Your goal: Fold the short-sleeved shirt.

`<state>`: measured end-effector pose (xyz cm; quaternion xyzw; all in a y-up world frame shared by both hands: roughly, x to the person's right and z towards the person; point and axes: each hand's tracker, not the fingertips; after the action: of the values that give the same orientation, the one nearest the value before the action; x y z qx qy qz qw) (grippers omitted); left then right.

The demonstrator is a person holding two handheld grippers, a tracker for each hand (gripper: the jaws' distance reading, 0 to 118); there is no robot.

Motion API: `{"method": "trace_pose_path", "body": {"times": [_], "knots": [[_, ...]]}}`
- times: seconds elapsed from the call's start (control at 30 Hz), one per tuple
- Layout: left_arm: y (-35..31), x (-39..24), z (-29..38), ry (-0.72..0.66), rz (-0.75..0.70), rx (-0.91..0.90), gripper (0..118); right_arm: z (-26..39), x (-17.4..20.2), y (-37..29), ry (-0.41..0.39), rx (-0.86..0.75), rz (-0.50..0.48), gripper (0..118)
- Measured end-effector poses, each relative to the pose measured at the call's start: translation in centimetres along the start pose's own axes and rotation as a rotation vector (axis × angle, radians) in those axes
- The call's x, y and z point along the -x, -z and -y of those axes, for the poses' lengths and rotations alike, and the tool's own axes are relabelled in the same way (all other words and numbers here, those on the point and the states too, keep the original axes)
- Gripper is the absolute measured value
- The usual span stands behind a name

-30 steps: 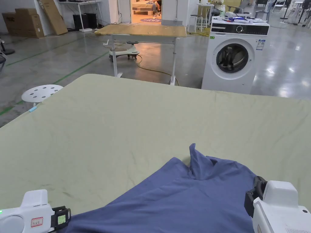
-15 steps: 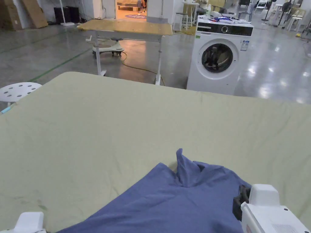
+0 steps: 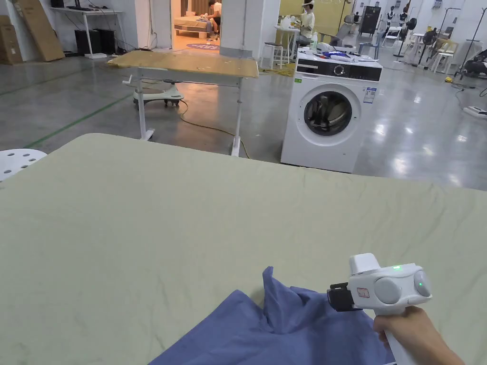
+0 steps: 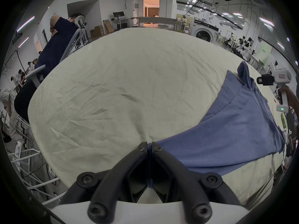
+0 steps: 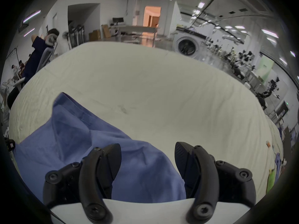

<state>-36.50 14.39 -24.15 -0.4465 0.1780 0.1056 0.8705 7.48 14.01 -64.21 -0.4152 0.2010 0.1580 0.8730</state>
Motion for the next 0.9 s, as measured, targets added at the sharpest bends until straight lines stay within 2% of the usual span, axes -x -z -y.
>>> {"method": "trace_pose_path", "body": {"times": [0.23, 0.33, 0.4, 0.5, 0.57, 0.63, 0.7, 0.77, 0.9], "knots": [[0.5, 0.2, -0.1, -0.01, -0.007, 0.01, 0, -1.0, -0.2, 5.5, -0.059, 0.132, -0.05, 74], [0.6, 0.2, -0.3, -0.008, -0.011, 0.014, 0, -1.3, -1.0, 5.4, -0.028, 0.148, -0.074, 72], [0.5, -0.2, -0.3, 0.0, -0.016, 0.015, 0, -1.2, -0.9, 5.1, -0.032, 0.147, -0.078, 62], [0.7, -0.4, -0.2, 0.007, -0.024, 0.012, 0, -0.5, 0.1, 4.4, -0.034, 0.124, -0.081, 40], [0.7, -0.4, -0.2, 0.006, -0.028, 0.008, 0, -0.1, 0.9, 3.9, -0.064, 0.092, -0.072, 5], [0.9, -0.3, 0.0, 0.008, -0.032, 0.0, 0, 0.4, 1.9, 3.4, -0.12, 0.07, -0.044, 4], [0.5, -0.1, 0.0, 0.008, -0.03, -0.014, 0, 0.8, 2.4, 2.6, -0.134, 0.07, -0.036, 4], [-0.2, -0.2, -0.1, 0.003, -0.027, -0.049, 0, 1.0, 2.4, 1.0, -0.103, 0.015, -0.01, 3], [-2.1, 0.2, -0.9, -0.021, -0.001, -0.156, 0, 1.2, 1.3, -4.3, 0.012, -0.126, 0.024, 3]]}}
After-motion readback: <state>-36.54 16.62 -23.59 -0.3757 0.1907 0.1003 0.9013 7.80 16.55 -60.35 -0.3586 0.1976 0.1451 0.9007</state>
